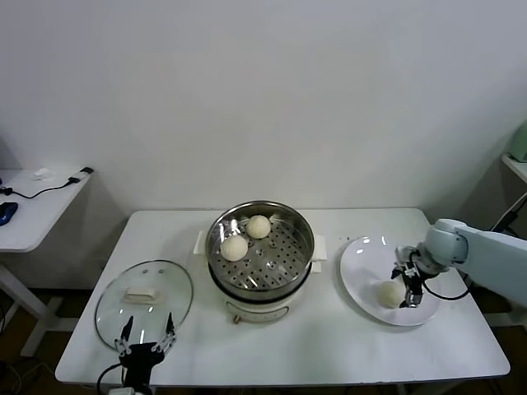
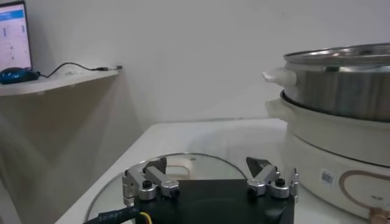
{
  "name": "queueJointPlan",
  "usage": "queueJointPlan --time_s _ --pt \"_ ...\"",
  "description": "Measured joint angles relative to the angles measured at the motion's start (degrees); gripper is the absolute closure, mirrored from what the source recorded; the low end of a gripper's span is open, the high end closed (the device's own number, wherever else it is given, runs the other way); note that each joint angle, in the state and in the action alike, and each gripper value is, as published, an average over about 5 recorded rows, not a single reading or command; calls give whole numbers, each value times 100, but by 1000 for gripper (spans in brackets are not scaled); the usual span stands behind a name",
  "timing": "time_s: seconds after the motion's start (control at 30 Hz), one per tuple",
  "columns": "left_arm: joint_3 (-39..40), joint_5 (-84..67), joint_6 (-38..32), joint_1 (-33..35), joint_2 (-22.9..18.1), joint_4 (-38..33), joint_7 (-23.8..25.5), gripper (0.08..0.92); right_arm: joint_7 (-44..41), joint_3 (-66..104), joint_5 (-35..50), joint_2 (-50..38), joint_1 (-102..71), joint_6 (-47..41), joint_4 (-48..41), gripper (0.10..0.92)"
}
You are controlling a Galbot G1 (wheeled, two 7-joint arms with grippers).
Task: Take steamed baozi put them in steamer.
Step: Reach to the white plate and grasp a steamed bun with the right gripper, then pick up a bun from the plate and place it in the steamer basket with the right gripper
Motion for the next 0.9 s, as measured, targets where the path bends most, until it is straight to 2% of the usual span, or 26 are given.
queueJointPlan --time_s 0.13,0.23,0.5,0.9 --pt "16 24 -18 32 -6 -28 -8 177 -14 119 -5 -34 -81 32 12 389" --pt "30 48 -26 55 -10 -55 -11 177 -61 173 -38 -58 -102 77 20 411" --pt "80 128 -41 83 -52 -106 -18 177 -381 190 -189 -12 296 413 -85 422" --pt "49 151 -42 89 -12 -135 -16 177 -1317 -108 280 886 2521 1853 66 420"
